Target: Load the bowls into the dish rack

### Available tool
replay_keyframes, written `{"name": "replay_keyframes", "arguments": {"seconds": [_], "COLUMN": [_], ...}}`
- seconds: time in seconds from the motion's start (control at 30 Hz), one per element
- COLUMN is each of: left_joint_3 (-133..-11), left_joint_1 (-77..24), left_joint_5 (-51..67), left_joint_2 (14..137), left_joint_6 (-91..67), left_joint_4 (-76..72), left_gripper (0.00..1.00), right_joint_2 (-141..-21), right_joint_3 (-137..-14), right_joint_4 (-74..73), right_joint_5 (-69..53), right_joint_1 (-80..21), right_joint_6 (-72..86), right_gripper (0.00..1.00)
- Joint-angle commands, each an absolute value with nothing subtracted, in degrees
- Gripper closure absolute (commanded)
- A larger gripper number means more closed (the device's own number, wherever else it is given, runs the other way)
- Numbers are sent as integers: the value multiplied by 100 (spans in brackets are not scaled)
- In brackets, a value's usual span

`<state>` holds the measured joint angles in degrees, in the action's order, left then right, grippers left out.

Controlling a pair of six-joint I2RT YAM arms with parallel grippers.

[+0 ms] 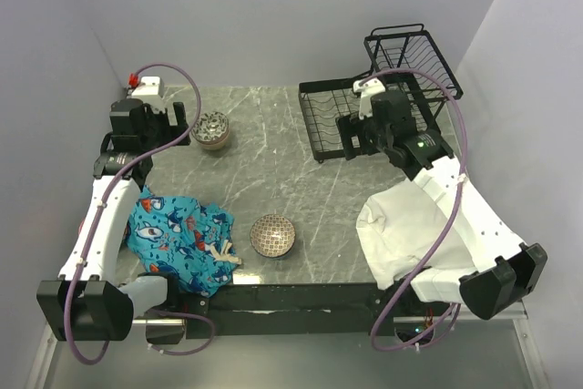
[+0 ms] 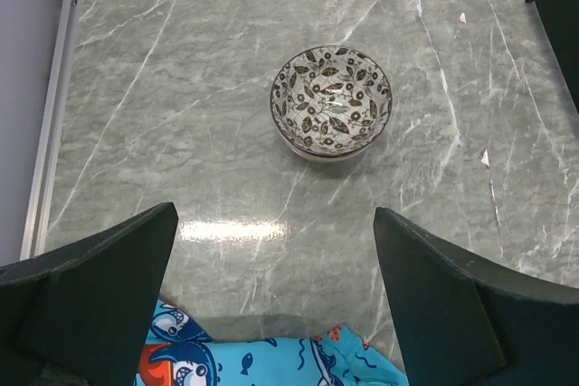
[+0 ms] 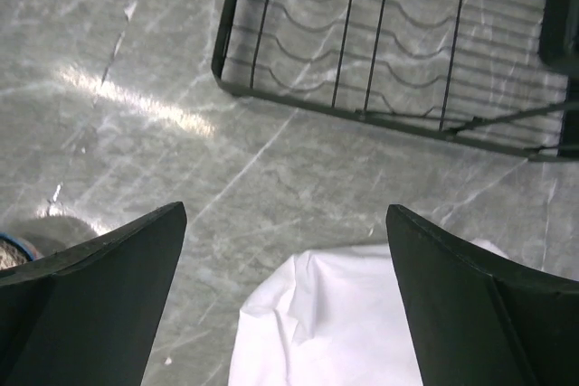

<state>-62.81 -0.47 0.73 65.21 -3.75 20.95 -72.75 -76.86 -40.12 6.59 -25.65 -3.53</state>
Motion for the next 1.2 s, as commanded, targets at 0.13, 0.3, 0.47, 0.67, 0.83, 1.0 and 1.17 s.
{"name": "replay_keyframes", "arguments": {"seconds": [0.13, 0.3, 0.47, 0.67, 0.83, 1.0, 1.17], "left_joint_3": [-6512, -6653, -6574, -6513, -6329, -6267, -6319], "left_joint_1": [-26, -26, -35, -35, -35, -35, -18], "left_joint_5": [456, 774, 668, 853, 800, 651, 650], "left_joint_2": [6275, 6249, 6143, 5774, 5757, 5880, 6046], "left_joint_6": [-255, -88, -132, -378, -264, -246, -211], "left_joint_4": [2232, 2522, 2793, 2812, 2918, 2857, 2909], "left_gripper": [3, 3, 3, 3, 3, 3, 3], "right_joint_2": [-8496, -9456, -10475, -11460, -12188, -12699, -13043], "right_joint_3": [-9077, -10097, -10897, -11671, -12286, -12638, -12674], "right_joint_4": [-3945, -4377, -4526, -4193, -4131, -4253, -4219], "right_joint_5": [64, -325, -334, -150, -141, -403, -264], "right_joint_1": [-2610, -2619, -2619, -2637, -2716, -2751, -2751], "right_joint_6": [-1203, -1493, -1468, -1134, -1178, -1291, -1310], "right_gripper": [0, 0, 0, 0, 2, 12, 19]}}
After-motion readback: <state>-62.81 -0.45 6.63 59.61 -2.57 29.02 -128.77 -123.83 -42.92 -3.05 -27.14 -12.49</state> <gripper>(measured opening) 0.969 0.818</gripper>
